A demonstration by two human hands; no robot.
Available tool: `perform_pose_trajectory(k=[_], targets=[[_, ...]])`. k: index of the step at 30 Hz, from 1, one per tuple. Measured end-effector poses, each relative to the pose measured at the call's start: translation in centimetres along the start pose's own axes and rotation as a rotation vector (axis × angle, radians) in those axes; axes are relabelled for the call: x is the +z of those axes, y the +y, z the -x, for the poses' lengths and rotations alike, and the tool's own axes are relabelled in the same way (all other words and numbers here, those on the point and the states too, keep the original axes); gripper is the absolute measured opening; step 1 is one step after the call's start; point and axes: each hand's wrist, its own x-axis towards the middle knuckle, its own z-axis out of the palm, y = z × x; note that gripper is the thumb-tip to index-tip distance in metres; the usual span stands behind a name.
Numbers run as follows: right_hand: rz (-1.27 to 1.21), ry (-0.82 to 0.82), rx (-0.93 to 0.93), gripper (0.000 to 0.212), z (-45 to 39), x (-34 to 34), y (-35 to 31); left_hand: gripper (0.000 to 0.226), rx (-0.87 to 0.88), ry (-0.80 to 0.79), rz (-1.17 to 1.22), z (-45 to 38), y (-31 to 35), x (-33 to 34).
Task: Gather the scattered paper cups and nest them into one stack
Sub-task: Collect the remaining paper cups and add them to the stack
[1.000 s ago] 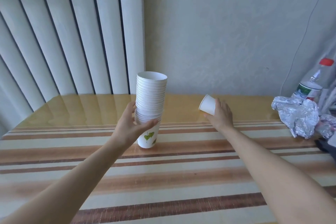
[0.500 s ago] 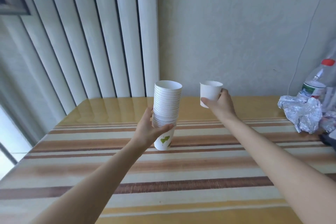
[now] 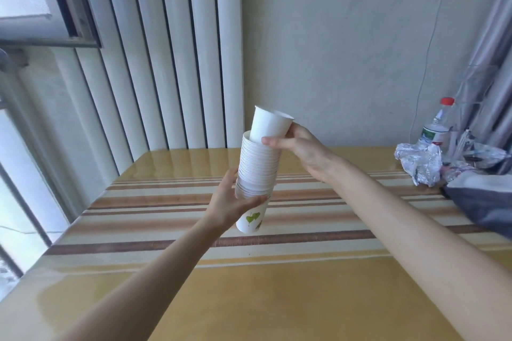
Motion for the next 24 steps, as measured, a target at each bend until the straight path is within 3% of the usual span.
perform_pose_trajectory(k=[2,5,6,11,13,19,24], targets=[[-0.008,-0.077,0.016,0.051,0.8,0.4,0.1,0.071,0.001,0.009,-0.001,0.5,0.0,-0.3],[-0.068,-0.056,0.070,0.084,1.5,0.8,0.6,0.070,0.006,0.014,0.008,1.1,-0.2,-0.6],[-0.076,-0.051,0.079,0.085,1.7,1.1,0.7,0.070,0.006,0.013,0.003,1.2,-0.3,-0.6],[0.012,-0.007,0.091,0.053,2.5,2.5,0.7,0.076,-0.004,0.020,0.006,1.5,-1.0,-0.7],[0.036,0.003,0.098,0.054,2.6,2.9,0.8,0.075,0.001,0.034,0.009,1.7,-1.2,-0.8],[-0.003,-0.010,0.232,0.084,5.2,3.8,5.1,0.073,-0.016,0.072,0.152,1.7,-2.0,-0.6],[-0.077,0.023,0.257,0.057,6.9,5.9,8.5,0.074,-0.042,0.077,0.161,1.1,-3.5,-0.4]])
